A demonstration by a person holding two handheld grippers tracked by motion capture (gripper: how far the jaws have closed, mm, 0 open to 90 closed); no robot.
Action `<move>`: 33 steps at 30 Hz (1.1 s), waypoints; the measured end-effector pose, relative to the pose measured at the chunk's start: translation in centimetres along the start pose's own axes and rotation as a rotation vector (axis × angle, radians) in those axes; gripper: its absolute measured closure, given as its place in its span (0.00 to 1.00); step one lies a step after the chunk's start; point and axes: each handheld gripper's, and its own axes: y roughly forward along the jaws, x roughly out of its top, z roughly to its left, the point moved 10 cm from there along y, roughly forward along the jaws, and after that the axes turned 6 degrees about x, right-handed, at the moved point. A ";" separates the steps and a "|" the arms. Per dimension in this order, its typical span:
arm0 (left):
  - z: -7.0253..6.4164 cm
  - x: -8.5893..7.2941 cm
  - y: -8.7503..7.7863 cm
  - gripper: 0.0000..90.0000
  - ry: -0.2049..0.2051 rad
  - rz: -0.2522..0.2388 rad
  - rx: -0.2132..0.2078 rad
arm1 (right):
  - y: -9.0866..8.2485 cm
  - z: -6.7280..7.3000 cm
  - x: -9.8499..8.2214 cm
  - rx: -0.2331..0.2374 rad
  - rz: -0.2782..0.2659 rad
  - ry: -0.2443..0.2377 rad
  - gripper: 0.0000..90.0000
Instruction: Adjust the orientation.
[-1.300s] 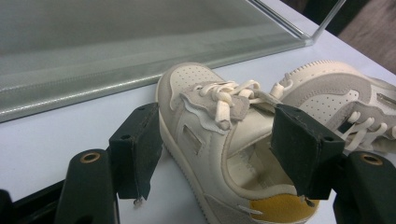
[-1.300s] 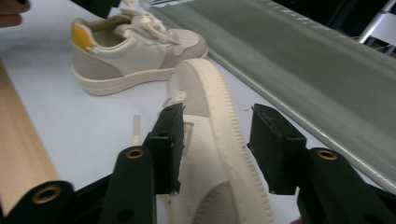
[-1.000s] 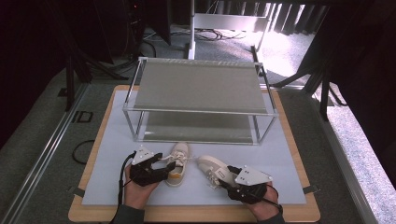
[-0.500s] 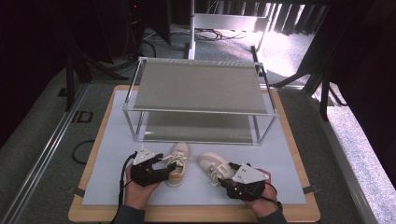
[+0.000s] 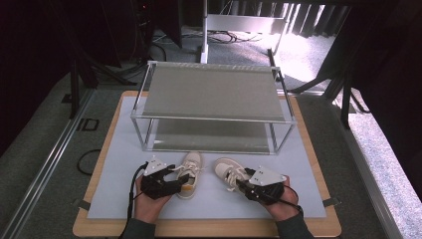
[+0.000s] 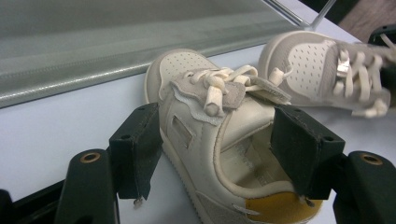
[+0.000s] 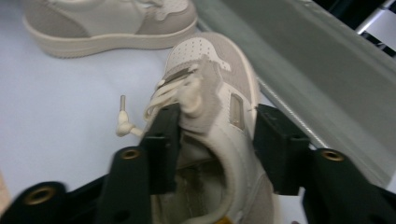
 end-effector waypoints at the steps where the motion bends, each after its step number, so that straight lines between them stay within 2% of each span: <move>1: 0.0 -0.1 0.1 0.37 -0.001 0.002 -0.001 | -0.1 -0.2 0.1 -0.005 0.000 0.011 0.62; 5: -0.1 -0.1 0.2 0.37 -0.001 0.003 -0.007 | 0.1 -0.8 0.1 -0.017 0.012 0.028 0.66; 14: -0.4 -0.2 0.3 0.38 -0.004 0.004 -0.027 | 0.5 -2.4 -0.6 -0.013 0.004 0.216 0.70; 23: -0.6 -0.1 0.4 0.38 0.000 0.003 -0.023 | 0.8 -2.9 -1.3 -0.001 0.009 0.316 0.70; 25: -0.6 -0.1 0.4 0.38 0.000 0.003 -0.024 | 0.9 -3.3 -1.7 -0.022 0.021 0.327 0.74; 27: -0.6 -0.1 0.4 0.38 -0.001 0.002 -0.025 | 0.9 -3.3 -1.7 -0.012 0.014 0.326 0.74; 33: -0.6 -0.2 0.3 0.38 0.003 0.001 -0.019 | 0.9 -3.2 -1.6 -0.022 0.014 0.316 0.74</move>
